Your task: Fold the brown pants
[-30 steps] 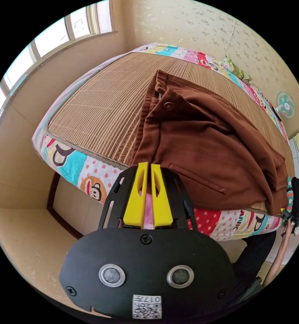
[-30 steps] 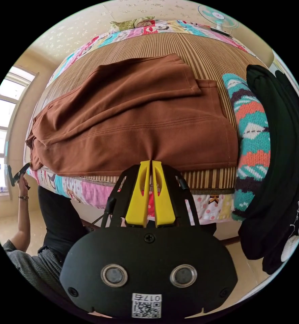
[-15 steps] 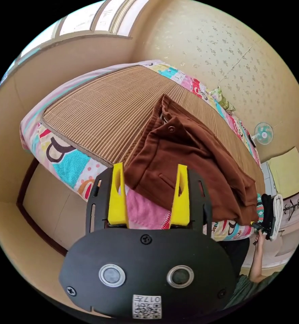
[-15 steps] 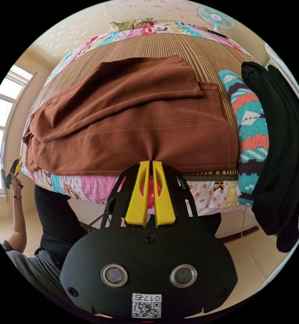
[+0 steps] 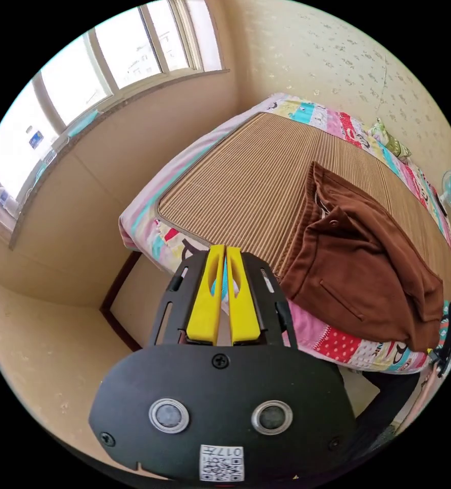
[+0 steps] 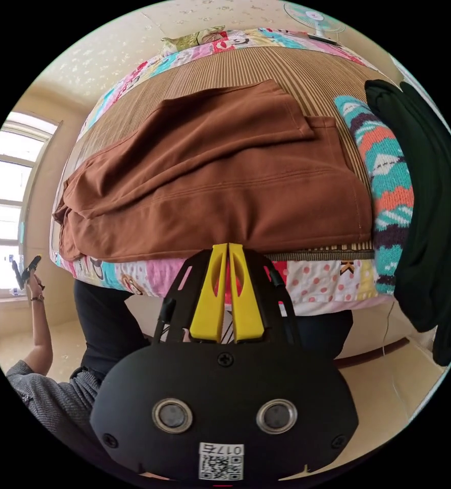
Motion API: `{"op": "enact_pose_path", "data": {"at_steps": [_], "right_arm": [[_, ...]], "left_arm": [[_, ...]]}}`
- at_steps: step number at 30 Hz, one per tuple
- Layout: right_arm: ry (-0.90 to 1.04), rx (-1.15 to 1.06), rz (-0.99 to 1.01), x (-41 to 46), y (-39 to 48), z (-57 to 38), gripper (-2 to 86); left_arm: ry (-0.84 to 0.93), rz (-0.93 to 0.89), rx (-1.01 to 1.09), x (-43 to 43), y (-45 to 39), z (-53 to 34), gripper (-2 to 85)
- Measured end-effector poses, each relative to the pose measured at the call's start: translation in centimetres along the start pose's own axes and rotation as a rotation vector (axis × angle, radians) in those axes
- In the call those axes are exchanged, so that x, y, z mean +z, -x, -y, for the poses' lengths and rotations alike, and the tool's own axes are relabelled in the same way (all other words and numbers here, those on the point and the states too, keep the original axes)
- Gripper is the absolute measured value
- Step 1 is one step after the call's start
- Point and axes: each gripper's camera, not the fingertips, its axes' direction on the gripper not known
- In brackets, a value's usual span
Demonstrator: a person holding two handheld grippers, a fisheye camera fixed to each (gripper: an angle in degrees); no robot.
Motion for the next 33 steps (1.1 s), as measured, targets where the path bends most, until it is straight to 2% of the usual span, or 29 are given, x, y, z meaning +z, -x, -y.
{"op": "enact_pose_path", "data": {"at_steps": [2, 4, 8, 11, 13, 17, 19, 23, 28, 33], "right_arm": [[-0.073, 0.006, 0.071, -0.5, 0.1, -0.8, 0.7], [-0.218, -0.011, 0.18, -1.8, 0.4, -1.2, 0.7], [-0.26, 0.0, 0.182, -2.1, 1.6, 2.9, 0.7], [-0.26, -0.049, 0.125, -1.5, 3.9, 8.7, 0.7], [-0.225, -0.051, 0.017, -0.2, 5.6, 13.5, 0.6], [-0.108, -0.031, -0.143, 3.7, 6.4, 20.7, 0.4], [-0.001, -0.099, -0.22, 7.1, 6.4, 24.2, 0.3], [0.022, -0.098, -0.255, 7.6, 5.4, 28.7, 0.2], [0.031, -0.013, -0.193, 7.5, 2.4, 35.1, 0.3], [0.055, -0.035, -0.284, 7.8, 2.7, 39.0, 0.3]], "left_arm": [[0.029, -0.16, -0.021, 0.4, 2.1, -1.7, 2.6], [0.032, -0.245, -0.016, 0.6, 1.6, -3.6, 7.2], [0.054, -0.41, 0.105, 1.0, -4.6, -7.8, 8.2], [0.043, -0.545, 0.217, 0.7, -10.5, -9.4, 6.8], [0.024, -0.596, 0.273, 0.8, -13.5, -9.5, 5.9], [0.114, -0.685, 0.262, 3.8, -18.4, -8.9, 5.6], [0.175, -0.673, 0.24, 5.5, -19.7, -9.3, 3.7], [-0.007, -0.58, 0.188, 4.8, -19.7, -12.7, 0.6], [-0.048, -0.453, 0.178, 3.4, -20.3, -14.4, -0.4], [-0.031, -0.501, 0.142, 3.1, -18.4, -14.6, -0.8]]}}
